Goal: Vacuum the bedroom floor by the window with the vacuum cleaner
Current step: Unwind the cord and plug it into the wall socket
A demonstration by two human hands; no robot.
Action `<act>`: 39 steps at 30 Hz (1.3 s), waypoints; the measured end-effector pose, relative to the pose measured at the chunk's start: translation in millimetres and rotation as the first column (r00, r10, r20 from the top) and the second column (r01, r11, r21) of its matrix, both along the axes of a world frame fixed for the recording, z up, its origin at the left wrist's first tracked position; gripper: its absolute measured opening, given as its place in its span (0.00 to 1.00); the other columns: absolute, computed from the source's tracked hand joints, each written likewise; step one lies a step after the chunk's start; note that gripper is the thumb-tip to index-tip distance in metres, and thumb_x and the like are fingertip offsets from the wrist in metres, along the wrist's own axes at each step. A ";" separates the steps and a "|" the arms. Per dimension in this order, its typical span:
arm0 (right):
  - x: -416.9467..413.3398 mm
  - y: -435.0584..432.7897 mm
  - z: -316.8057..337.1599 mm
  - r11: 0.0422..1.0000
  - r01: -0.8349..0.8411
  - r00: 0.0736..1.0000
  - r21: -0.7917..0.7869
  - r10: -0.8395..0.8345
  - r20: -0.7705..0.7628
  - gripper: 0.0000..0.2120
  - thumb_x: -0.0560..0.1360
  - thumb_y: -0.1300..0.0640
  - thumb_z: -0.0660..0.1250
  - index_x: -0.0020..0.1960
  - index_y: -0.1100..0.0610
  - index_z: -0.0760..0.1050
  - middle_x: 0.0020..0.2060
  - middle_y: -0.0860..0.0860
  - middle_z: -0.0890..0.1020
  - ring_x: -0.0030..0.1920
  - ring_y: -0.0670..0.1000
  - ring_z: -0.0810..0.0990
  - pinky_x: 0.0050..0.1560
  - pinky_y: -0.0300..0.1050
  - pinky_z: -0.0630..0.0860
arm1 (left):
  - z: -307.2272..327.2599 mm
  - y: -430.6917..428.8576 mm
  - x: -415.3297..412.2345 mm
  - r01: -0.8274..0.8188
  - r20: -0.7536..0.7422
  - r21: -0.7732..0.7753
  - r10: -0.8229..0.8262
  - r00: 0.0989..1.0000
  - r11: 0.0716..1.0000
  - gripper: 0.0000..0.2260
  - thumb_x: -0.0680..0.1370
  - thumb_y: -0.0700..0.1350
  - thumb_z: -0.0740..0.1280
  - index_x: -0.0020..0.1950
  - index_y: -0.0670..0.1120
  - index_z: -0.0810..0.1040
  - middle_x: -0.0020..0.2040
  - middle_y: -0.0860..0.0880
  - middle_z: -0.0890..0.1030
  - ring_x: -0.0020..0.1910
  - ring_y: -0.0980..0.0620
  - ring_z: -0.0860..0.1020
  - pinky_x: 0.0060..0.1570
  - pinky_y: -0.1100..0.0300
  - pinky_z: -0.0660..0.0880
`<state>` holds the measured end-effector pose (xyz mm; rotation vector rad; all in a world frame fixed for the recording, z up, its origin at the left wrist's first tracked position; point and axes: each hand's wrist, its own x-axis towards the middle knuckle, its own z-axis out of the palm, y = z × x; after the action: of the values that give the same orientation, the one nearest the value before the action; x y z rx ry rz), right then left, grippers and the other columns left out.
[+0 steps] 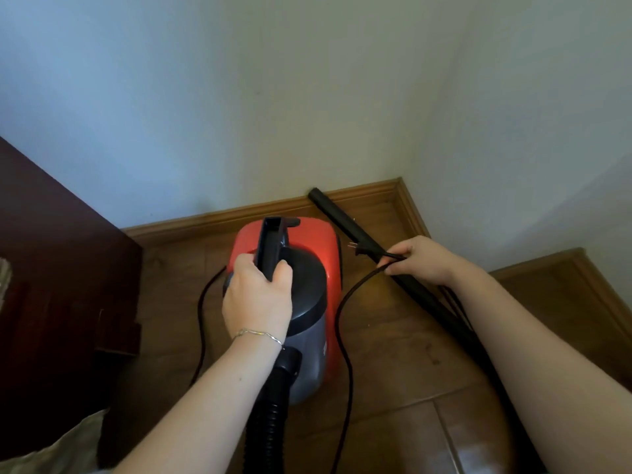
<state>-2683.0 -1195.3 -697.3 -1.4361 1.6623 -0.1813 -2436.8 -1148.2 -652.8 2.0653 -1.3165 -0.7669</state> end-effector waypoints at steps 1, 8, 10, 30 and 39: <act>1.6 -0.5 6.3 1.000 0.005 1.000 -0.020 -0.005 0.025 0.08 0.72 0.60 0.72 0.42 0.47 0.82 0.43 0.45 0.82 0.48 0.45 0.77 0.54 0.42 0.68 | -0.7 -0.3 -4.5 0.008 0.003 -0.001 -0.008 1.000 1.000 0.14 0.77 0.49 0.64 0.56 0.41 0.72 0.42 0.47 0.74 0.48 0.39 0.76 0.43 0.54 0.68; 12.6 -5.2 54.9 0.993 0.007 0.977 -0.120 0.019 0.211 0.07 0.73 0.64 0.70 0.46 0.54 0.82 0.22 0.37 0.76 0.25 0.37 0.72 0.27 0.26 0.63 | -8.4 -7.5 -27.9 0.013 -0.002 0.014 -0.013 1.000 1.000 0.15 0.78 0.49 0.63 0.59 0.40 0.71 0.47 0.42 0.79 0.45 0.40 0.76 0.40 0.55 0.67; 18.8 -7.1 62.2 0.992 -0.001 0.961 -0.124 0.036 0.275 0.08 0.72 0.64 0.70 0.43 0.52 0.83 0.21 0.42 0.72 0.25 0.45 0.65 0.28 0.36 0.58 | -10.6 -6.0 -35.3 0.026 0.004 0.021 -0.026 1.000 0.999 0.15 0.78 0.49 0.62 0.59 0.40 0.71 0.48 0.43 0.79 0.46 0.40 0.77 0.39 0.56 0.66; 34.2 -6.1 115.7 0.994 0.004 0.886 -0.106 0.046 0.462 0.17 0.80 0.48 0.58 0.47 0.57 0.79 0.26 0.52 0.65 0.25 0.48 0.56 0.29 0.43 0.52 | 29.6 -11.7 -51.0 0.587 -0.014 -0.204 -0.602 0.799 0.784 0.23 0.80 0.45 0.60 0.74 0.54 0.60 0.75 0.57 0.60 0.73 0.59 0.58 0.71 0.62 0.59; 53.0 -33.5 194.0 0.955 0.294 0.481 -0.030 -0.121 0.868 0.17 0.82 0.50 0.52 0.42 0.58 0.70 0.19 0.48 0.66 0.18 0.43 0.55 0.21 0.36 0.50 | 44.4 -11.6 -110.0 0.779 -0.659 -0.059 -0.610 0.439 0.624 0.14 0.80 0.45 0.55 0.52 0.50 0.81 0.41 0.54 0.84 0.57 0.48 0.78 0.54 0.58 0.74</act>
<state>-2629.9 -1228.8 -503.4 -0.9491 0.9426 -1.0506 -2546.7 -1159.8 -608.4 1.0862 -1.6986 -1.9059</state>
